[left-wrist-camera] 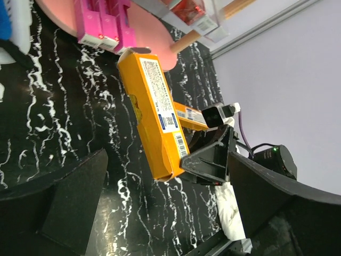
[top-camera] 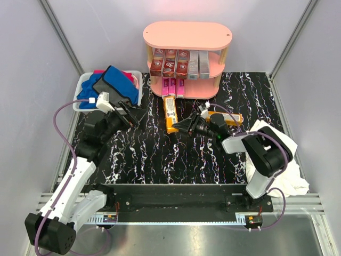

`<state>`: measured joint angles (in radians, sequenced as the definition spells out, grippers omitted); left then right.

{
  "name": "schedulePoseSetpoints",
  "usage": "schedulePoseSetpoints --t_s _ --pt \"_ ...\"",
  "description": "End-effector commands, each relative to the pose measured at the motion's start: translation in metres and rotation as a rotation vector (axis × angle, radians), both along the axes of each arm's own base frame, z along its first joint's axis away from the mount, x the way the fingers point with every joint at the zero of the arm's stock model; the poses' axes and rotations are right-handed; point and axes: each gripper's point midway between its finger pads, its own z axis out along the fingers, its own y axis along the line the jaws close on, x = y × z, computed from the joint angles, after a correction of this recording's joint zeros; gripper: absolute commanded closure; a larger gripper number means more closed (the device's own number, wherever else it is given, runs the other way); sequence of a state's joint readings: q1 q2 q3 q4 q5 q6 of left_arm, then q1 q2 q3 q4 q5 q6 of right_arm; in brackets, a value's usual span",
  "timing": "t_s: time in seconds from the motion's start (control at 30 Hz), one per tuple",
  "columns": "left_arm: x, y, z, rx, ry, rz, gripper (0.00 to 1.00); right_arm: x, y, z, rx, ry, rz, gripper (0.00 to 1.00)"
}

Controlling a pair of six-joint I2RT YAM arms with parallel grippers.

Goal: Place and organize the toothpastes onto the shelf

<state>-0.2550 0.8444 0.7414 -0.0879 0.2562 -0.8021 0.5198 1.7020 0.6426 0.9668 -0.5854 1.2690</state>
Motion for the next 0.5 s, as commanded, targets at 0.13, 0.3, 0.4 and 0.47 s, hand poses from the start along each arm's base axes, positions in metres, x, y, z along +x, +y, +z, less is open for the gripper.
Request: schedulePoseSetpoints --t_s 0.13,0.3,0.4,0.47 --pt "0.004 0.008 -0.013 0.062 -0.004 0.028 0.01 0.017 -0.014 0.003 0.059 -0.067 -0.004 0.80" --pt "0.006 0.008 -0.021 0.085 -0.001 0.020 0.01 0.030 -0.020 -0.011 0.023 -0.043 -0.031 0.80" --pt "0.007 0.009 -0.025 0.100 0.001 0.020 0.01 0.042 -0.026 -0.014 0.023 -0.041 -0.045 0.80" --pt "0.006 0.010 -0.028 0.109 0.000 0.021 0.01 0.055 -0.032 -0.012 0.024 -0.049 -0.062 0.80"
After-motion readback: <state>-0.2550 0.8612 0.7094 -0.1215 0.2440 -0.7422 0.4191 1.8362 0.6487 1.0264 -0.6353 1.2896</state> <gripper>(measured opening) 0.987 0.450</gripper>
